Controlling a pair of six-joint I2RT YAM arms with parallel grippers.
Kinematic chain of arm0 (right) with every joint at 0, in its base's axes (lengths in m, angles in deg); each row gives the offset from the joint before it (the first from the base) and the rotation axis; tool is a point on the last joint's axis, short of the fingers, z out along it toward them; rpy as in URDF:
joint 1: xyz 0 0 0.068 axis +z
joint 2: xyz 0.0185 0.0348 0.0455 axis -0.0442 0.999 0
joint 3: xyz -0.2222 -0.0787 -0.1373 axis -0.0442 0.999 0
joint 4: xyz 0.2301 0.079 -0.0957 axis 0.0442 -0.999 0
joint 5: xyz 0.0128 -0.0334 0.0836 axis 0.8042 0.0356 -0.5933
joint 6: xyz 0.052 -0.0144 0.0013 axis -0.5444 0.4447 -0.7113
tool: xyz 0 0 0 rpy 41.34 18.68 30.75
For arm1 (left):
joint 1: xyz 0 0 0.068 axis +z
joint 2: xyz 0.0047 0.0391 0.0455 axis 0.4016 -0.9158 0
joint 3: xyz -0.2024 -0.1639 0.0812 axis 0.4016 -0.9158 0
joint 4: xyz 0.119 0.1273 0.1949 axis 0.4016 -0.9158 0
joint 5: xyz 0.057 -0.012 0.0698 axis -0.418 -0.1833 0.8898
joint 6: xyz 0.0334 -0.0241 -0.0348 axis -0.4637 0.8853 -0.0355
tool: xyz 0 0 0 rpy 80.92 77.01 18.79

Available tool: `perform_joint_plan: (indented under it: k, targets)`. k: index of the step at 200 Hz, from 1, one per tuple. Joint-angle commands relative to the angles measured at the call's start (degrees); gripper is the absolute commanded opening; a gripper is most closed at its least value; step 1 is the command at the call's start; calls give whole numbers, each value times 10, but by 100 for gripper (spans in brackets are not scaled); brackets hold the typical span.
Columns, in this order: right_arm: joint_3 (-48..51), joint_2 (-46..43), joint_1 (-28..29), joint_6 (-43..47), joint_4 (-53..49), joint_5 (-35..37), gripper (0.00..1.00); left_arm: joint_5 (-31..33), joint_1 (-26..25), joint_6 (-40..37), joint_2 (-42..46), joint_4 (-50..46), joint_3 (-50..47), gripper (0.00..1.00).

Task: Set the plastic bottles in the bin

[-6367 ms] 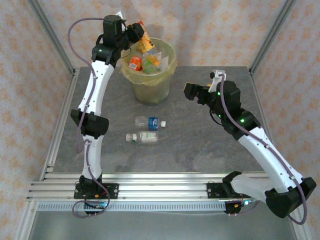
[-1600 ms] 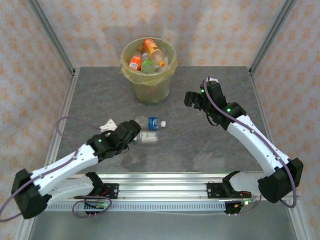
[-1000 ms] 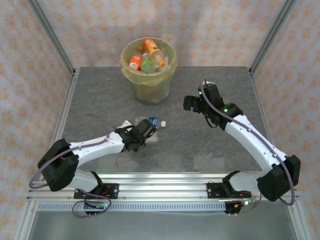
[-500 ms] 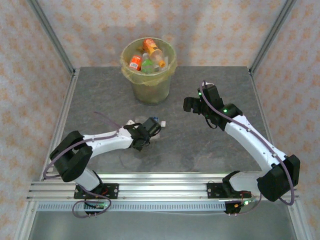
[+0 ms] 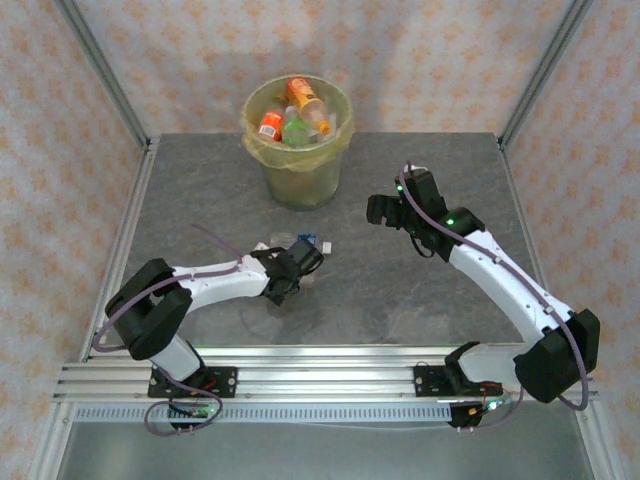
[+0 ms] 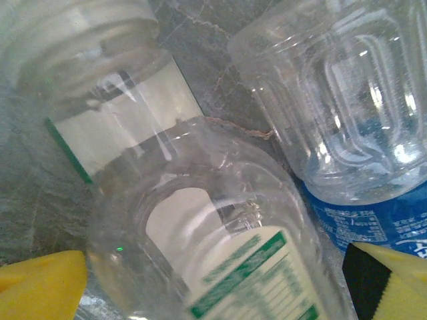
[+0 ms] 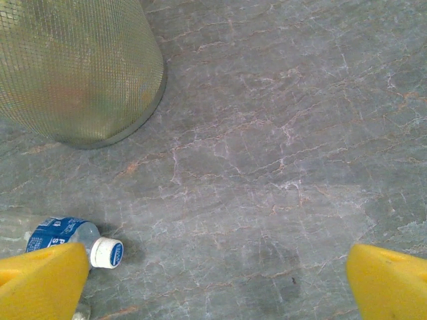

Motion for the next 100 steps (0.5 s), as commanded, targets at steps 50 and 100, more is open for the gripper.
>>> perform_joint_plan:
  k: [50,100]
  targets:
    - [-5,3,2,0,4,14,99,-2,0,-5,-3,-31,-31,82]
    - [-12,6,2,-2,-4,18,99,-9,18,-17,-6,-40,-38,65]
